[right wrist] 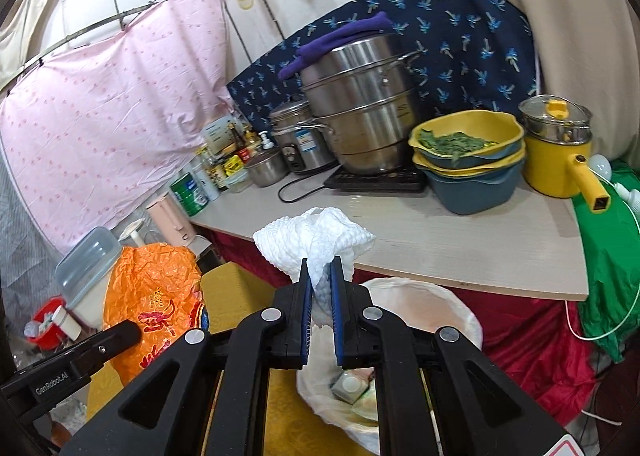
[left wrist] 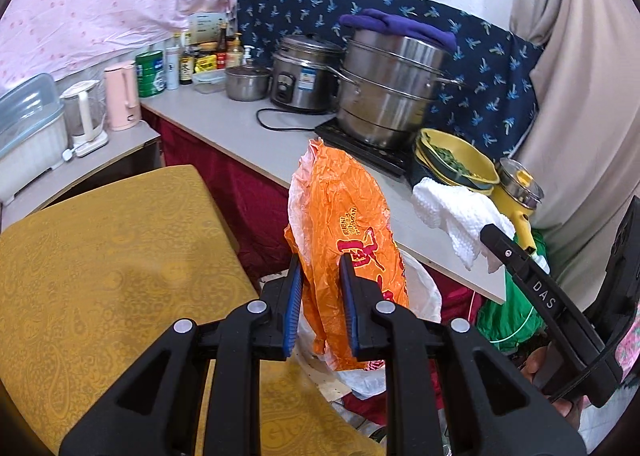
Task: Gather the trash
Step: 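Lift and carry the orange bag and white tissue over the trash bin, then open both tools to drop the orange bag and tissue into the bin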
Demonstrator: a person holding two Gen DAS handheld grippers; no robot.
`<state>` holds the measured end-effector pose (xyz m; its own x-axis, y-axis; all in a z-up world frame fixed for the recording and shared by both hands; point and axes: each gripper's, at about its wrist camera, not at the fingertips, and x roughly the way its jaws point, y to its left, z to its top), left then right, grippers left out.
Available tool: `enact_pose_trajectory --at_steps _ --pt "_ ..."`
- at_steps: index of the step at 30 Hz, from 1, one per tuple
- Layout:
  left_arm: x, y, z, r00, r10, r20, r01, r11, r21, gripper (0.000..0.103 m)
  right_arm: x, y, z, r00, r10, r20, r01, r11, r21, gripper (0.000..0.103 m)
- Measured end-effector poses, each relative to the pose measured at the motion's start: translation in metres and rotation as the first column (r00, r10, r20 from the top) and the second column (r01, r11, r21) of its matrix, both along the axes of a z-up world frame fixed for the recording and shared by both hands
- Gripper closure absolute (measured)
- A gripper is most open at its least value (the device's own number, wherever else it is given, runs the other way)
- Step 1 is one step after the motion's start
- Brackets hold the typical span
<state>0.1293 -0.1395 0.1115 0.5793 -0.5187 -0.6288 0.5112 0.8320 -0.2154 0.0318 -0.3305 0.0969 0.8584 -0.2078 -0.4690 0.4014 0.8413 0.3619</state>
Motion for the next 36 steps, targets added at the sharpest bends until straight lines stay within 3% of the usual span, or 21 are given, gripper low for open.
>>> enact_pose_trajectory --at_steps 15,36 --pt "-0.008 -0.068 -0.024 0.995 -0.096 -0.015 0.097 0.994 0.055 0.085 -0.022 -0.046 -0.031 0.997 -0.069 -0.027 0.07 0.996 0.047 0.094" --pt "0.019 -0.124 -0.088 0.988 -0.127 -0.086 0.139 0.979 0.146 0.084 0.004 -0.078 -0.1 0.99 -0.072 -0.125 0.086 0.99 0.116 0.094"
